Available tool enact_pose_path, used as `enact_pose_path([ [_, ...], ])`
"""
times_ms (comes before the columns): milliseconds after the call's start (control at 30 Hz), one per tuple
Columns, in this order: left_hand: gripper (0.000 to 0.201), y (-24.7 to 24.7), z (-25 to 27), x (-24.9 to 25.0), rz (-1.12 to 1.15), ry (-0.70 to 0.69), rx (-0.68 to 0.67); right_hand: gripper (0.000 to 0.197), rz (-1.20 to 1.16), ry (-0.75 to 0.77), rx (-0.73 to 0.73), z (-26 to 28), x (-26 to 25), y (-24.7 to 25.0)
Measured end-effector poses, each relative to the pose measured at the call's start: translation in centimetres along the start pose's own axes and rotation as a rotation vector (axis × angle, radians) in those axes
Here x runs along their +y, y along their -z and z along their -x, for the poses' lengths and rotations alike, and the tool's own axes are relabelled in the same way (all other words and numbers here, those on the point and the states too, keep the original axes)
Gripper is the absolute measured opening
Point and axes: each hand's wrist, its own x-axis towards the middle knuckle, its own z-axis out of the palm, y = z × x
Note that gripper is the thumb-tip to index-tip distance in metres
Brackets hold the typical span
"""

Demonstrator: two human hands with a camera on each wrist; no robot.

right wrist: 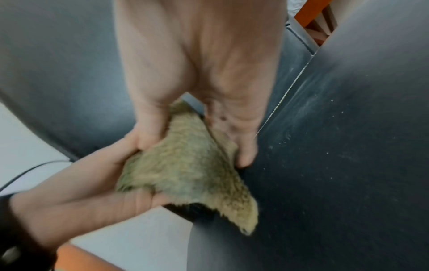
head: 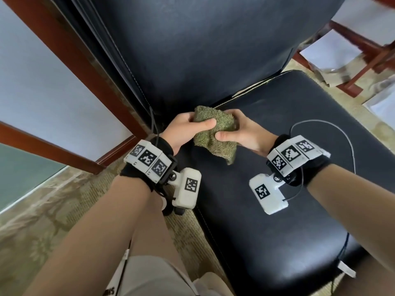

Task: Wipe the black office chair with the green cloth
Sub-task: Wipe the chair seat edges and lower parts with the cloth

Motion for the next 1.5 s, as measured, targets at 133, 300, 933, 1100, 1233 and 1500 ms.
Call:
enact_pose_path([
  [133,0.035,0.4,-0.1,-0.2,0.149,-0.037,0.205,0.056,0.399,-0.057,0.275,0.3,0.2,-0.1],
  [300,0.039,-0.9,0.6,-0.8,0.154,-0.055,0.235,0.042,-0.208,-0.133,0.063,0.7,-0.6,-1.0],
  [933,0.057,1.4,-3.1,-4.8,-0.46,0.143,0.442,0.02,0.4,0.039,0.24,-7.6,0.4,-1.5],
  [1100,0.049,1.4,-3.3,-5.0,-0.866,0.071,0.505,0.036,0.717,0.088,0.24,-8.6,0.3,-1.7],
  [1233,0.039,0.2,-2.1,-4.0,-0.975,-0.361,0.446,0.035,0.643,0.039,0.216,-8.4,0.7,-1.0],
  [1500,0.056,-1.2,-2.1,-4.9,-1.179,-0.185,0.224,0.036,0.816,0.069,0.331,-5.4,2.2,3.1],
])
